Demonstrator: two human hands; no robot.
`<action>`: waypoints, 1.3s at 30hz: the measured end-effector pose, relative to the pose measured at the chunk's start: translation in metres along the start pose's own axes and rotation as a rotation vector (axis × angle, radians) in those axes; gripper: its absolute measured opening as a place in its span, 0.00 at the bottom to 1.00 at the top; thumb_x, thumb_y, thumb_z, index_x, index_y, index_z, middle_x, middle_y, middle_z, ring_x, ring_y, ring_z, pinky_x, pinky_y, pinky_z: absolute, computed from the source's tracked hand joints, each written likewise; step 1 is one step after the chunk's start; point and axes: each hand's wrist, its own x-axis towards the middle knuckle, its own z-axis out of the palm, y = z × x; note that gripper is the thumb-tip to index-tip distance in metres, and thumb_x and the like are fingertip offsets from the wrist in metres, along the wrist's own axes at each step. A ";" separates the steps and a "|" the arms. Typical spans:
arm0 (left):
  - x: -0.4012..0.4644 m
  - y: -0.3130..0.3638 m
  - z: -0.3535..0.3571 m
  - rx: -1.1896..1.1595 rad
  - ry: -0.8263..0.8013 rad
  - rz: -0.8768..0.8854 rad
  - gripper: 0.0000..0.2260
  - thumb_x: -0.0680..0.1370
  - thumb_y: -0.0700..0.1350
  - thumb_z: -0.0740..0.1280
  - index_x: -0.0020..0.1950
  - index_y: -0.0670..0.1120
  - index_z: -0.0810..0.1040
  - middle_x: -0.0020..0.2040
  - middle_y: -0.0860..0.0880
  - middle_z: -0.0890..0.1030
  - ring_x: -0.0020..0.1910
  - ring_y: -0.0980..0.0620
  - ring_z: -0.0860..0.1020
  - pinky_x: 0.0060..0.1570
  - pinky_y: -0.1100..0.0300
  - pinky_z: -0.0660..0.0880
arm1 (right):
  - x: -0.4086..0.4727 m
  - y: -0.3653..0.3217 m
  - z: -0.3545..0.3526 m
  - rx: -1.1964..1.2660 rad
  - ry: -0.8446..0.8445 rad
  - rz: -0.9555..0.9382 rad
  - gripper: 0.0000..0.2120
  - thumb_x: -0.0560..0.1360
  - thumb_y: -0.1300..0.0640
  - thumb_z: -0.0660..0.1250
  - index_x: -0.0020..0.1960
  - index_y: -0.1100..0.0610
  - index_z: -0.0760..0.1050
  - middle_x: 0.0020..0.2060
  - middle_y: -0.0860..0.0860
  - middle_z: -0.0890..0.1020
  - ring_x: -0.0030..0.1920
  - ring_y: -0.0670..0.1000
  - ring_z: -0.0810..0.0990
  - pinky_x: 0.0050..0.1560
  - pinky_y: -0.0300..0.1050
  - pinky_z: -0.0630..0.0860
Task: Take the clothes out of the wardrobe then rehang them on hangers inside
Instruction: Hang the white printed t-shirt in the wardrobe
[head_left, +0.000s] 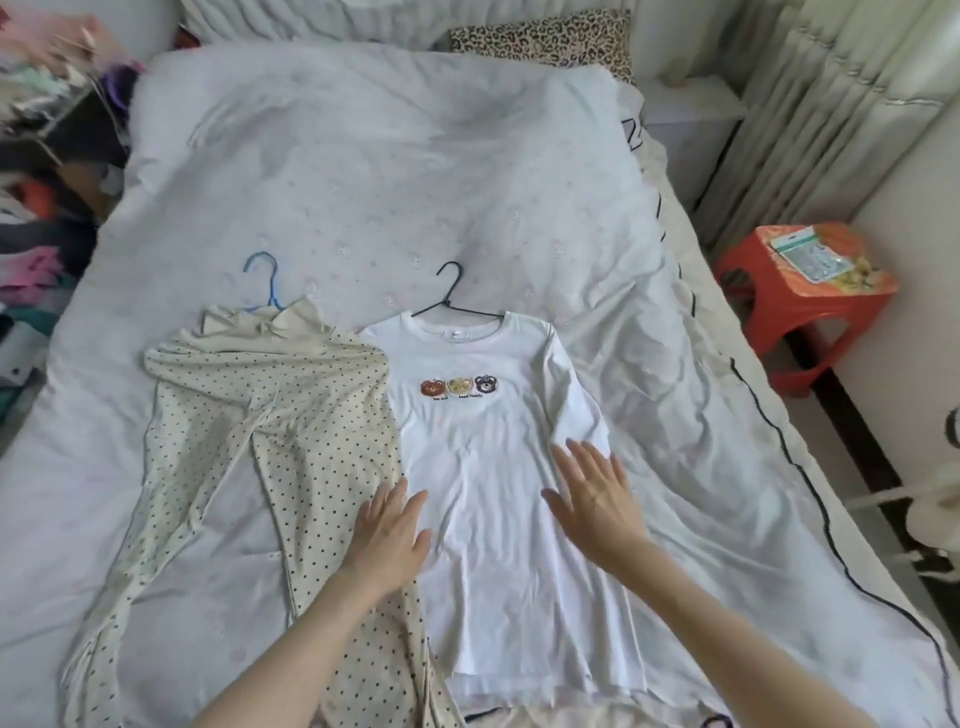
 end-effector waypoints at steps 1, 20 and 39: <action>0.021 -0.002 -0.008 -0.001 0.007 -0.012 0.24 0.81 0.51 0.52 0.76 0.49 0.51 0.77 0.46 0.48 0.75 0.45 0.44 0.73 0.50 0.47 | 0.026 0.009 -0.007 -0.019 -0.001 -0.008 0.24 0.73 0.46 0.58 0.61 0.61 0.75 0.56 0.60 0.80 0.57 0.61 0.79 0.55 0.62 0.73; 0.270 -0.110 0.066 0.249 -0.197 -0.113 0.39 0.74 0.69 0.53 0.72 0.57 0.30 0.71 0.49 0.26 0.69 0.47 0.26 0.57 0.39 0.21 | 0.351 0.076 0.098 -0.050 -0.031 0.117 0.28 0.79 0.53 0.57 0.75 0.59 0.53 0.73 0.59 0.58 0.73 0.58 0.55 0.72 0.50 0.52; 0.276 -0.118 0.049 0.019 -0.314 -0.048 0.26 0.80 0.59 0.52 0.76 0.59 0.47 0.76 0.52 0.37 0.74 0.50 0.35 0.68 0.40 0.34 | 0.359 0.046 0.082 0.268 -0.132 0.256 0.20 0.77 0.56 0.64 0.30 0.56 0.61 0.29 0.51 0.67 0.34 0.56 0.69 0.33 0.47 0.55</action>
